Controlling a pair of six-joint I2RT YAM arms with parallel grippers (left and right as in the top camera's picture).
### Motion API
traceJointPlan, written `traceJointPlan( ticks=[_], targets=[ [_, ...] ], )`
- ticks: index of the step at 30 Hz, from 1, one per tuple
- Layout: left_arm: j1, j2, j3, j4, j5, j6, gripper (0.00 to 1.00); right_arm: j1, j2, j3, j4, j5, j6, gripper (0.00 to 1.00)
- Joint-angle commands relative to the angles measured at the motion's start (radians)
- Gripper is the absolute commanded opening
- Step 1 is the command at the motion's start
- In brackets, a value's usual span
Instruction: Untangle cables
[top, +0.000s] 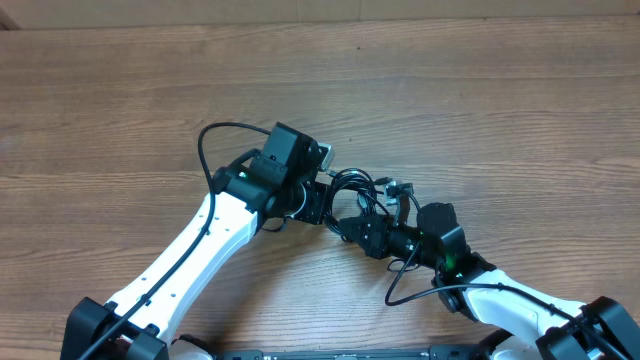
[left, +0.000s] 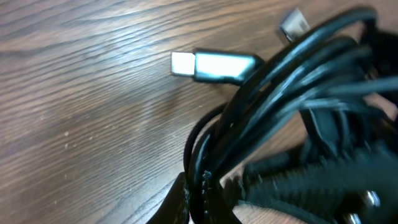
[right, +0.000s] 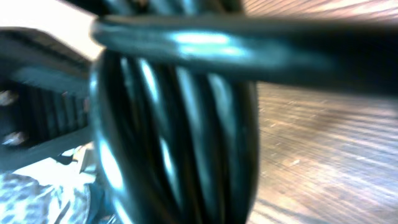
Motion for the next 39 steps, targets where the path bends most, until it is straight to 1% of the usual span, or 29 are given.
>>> traceJointPlan(
  ticks=[1, 4, 6, 7, 9, 12, 15, 17, 20, 22, 23, 24, 29, 34, 35, 37, 38, 39],
  targets=[
    [-0.055, 0.01, -0.013, 0.016, -0.043, -0.145, 0.05, 0.011, -0.014, 0.063, 0.067, -0.204, -0.016, 0.04],
    [-0.055, 0.01, -0.013, 0.042, -0.109, -0.221, 0.1, 0.011, -0.014, 0.063, 0.067, -0.241, -0.016, 0.04],
    [-0.055, 0.01, -0.013, 0.058, -0.121, -0.258, 0.13, 0.011, -0.014, 0.063, 0.067, -0.256, -0.015, 0.04],
    [-0.055, 0.01, -0.013, 0.064, -0.121, -0.275, 0.17, 0.011, -0.014, 0.063, 0.067, -0.262, -0.015, 0.04],
    [-0.055, 0.01, -0.013, 0.071, -0.121, -0.301, 0.24, 0.011, -0.014, 0.063, 0.07, -0.27, 0.013, 0.04],
    [-0.055, 0.01, -0.013, 0.075, -0.121, -0.313, 0.28, 0.011, -0.014, 0.063, 0.085, -0.27, 0.045, 0.04],
    [-0.055, 0.01, -0.013, 0.074, -0.12, -0.313, 0.28, 0.011, -0.014, 0.063, 0.092, -0.264, 0.045, 0.08],
    [-0.055, 0.01, -0.013, 0.074, -0.11, -0.32, 0.29, 0.011, -0.014, 0.063, 0.091, -0.262, 0.058, 0.08],
    [-0.055, 0.01, -0.013, 0.074, -0.046, -0.32, 0.33, 0.011, -0.014, 0.063, 0.092, -0.261, 0.085, 0.08],
    [-0.056, 0.01, -0.013, 0.066, 0.002, -0.319, 0.26, 0.011, -0.014, 0.063, 0.092, -0.262, 0.087, 0.08],
    [-0.056, 0.01, -0.013, 0.057, 0.027, -0.319, 0.25, 0.011, -0.014, 0.063, 0.092, -0.262, 0.087, 0.08],
    [-0.055, 0.01, -0.013, 0.053, 0.033, -0.314, 0.25, 0.011, -0.014, 0.063, 0.092, -0.262, 0.087, 0.08],
    [-0.055, 0.01, -0.013, 0.034, 0.045, -0.243, 0.33, 0.011, -0.014, 0.063, 0.092, -0.261, 0.087, 0.08],
    [-0.048, 0.01, -0.012, -0.011, 0.051, -0.078, 0.38, 0.011, -0.014, 0.063, 0.085, -0.243, 0.089, 0.08],
    [-0.041, 0.01, -0.01, -0.022, 0.051, -0.063, 0.39, 0.011, -0.014, 0.063, 0.083, -0.236, 0.095, 0.08],
    [-0.013, 0.01, -0.003, -0.048, 0.053, -0.06, 0.38, 0.011, -0.014, 0.063, 0.078, -0.22, 0.119, 0.08],
    [0.001, 0.01, 0.001, -0.055, 0.057, -0.06, 0.29, 0.011, -0.014, 0.063, 0.079, -0.216, 0.123, 0.08],
    [0.019, 0.009, 0.005, -0.058, 0.065, -0.06, 0.28, 0.011, -0.014, 0.063, 0.078, -0.211, 0.135, 0.08]
  ],
)
